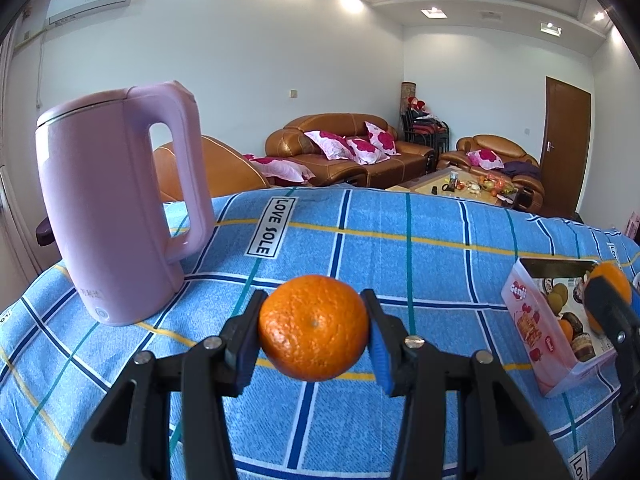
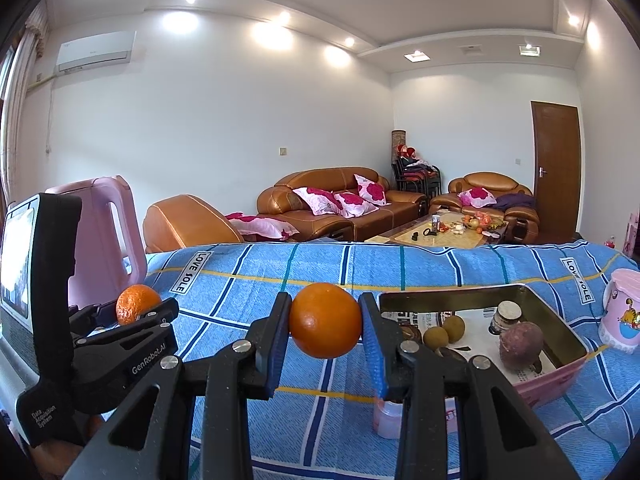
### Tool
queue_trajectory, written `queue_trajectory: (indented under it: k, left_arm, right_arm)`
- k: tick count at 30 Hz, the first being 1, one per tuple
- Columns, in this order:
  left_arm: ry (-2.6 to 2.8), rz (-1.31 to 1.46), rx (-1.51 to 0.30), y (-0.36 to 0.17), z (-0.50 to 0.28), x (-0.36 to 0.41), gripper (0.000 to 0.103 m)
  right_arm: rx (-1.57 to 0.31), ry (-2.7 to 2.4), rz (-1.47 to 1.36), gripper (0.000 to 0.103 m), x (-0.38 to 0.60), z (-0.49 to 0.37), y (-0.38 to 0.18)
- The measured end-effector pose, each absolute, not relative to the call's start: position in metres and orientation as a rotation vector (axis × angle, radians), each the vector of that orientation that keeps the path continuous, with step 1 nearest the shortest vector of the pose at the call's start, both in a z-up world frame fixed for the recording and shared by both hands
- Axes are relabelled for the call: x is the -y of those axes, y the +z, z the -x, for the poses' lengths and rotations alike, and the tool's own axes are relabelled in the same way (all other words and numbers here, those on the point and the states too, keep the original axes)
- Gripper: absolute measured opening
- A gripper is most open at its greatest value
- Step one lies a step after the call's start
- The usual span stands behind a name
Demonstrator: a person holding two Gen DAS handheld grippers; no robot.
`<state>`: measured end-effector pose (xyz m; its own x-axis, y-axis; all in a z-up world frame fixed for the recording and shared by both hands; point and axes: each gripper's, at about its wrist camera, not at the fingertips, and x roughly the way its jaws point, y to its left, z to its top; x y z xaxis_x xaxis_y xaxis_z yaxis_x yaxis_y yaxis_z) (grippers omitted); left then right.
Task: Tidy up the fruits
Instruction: 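Carry both oranges over the pink tin with both tools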
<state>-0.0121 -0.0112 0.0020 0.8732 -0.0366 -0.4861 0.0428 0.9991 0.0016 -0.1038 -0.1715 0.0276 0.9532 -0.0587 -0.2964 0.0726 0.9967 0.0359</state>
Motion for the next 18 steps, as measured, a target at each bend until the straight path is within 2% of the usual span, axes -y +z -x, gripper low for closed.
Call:
queue_trajectory:
  k: [18]
  left_arm:
    - [-0.077, -0.042, -0.511, 0.004, 0.029, 0.040, 0.048]
  right_arm:
    - [-0.306, -0.133, -0.039, 0.036, 0.219, 0.124, 0.030]
